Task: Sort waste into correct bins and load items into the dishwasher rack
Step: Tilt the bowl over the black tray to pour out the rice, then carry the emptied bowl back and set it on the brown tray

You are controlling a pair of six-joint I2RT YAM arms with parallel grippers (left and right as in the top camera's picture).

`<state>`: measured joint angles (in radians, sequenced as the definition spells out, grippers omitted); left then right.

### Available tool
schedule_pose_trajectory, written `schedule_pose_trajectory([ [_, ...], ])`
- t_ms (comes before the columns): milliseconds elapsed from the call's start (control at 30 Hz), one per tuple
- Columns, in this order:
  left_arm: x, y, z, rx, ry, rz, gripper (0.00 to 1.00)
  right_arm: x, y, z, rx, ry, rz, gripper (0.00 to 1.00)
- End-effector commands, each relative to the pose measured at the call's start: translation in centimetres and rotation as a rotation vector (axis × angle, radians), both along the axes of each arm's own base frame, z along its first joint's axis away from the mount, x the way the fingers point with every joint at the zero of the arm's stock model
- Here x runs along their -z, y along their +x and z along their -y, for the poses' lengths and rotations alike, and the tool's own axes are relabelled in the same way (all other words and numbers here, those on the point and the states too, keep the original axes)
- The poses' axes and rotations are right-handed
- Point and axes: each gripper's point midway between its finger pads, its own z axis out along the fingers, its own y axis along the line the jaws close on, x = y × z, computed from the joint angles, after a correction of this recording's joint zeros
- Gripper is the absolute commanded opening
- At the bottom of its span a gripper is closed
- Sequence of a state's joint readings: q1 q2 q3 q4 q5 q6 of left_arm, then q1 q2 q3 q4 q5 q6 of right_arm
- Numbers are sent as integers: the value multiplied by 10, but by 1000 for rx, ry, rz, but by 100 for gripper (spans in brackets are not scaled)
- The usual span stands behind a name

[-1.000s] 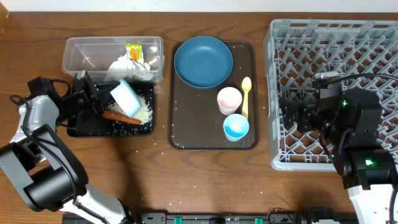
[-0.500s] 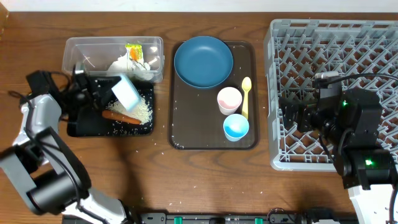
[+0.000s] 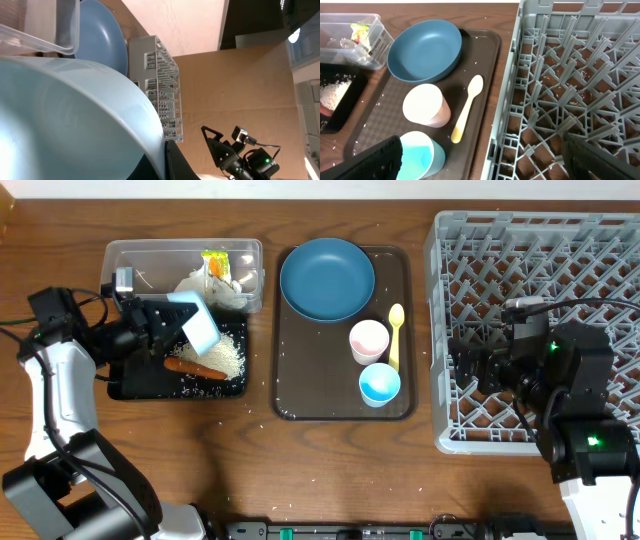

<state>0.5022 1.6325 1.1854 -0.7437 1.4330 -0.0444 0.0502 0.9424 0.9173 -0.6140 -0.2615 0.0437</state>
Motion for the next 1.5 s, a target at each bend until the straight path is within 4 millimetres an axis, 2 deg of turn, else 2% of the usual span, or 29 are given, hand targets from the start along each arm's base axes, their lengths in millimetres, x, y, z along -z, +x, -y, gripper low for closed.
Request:
schedule_pose_trajectory([
  [0, -5, -1, 14, 38, 31, 23, 6, -9, 2, 3, 8, -3, 23, 99],
  [133, 6, -1, 44, 90, 207, 2, 6, -11, 4, 3, 8, -2, 35, 99],
  [300, 27, -7, 91, 177, 516, -4, 6, -12, 4, 3, 8, -2, 38, 99],
  [433, 54, -19, 130, 274, 744, -11, 6, -12, 4, 3, 8, -2, 38, 99],
  [567, 85, -33, 154, 337, 960, -39, 6, -12, 4, 3, 8, -2, 38, 99],
  [767, 116, -57, 196, 485, 1073, -36, 6, -12, 4, 2, 4, 0, 37, 99],
  [967, 149, -68, 218, 582, 1143, -49, 6, -12, 3, 0, -5, 6, 37, 99],
  [1133, 168, -71, 228, 622, 1154, -62, 7, -12, 3, 0, -4, 6, 33, 99],
  [1267, 171, -72, 228, 626, 1156, -68, 7, -11, 3, 0, -4, 6, 33, 99],
  [1400, 170, -72, 228, 626, 1155, -68, 16, -12, 3, 0, -4, 6, 34, 99],
  [1467, 169, -72, 228, 621, 1153, -70, 17, -12, 3, 0, -4, 6, 34, 99],
])
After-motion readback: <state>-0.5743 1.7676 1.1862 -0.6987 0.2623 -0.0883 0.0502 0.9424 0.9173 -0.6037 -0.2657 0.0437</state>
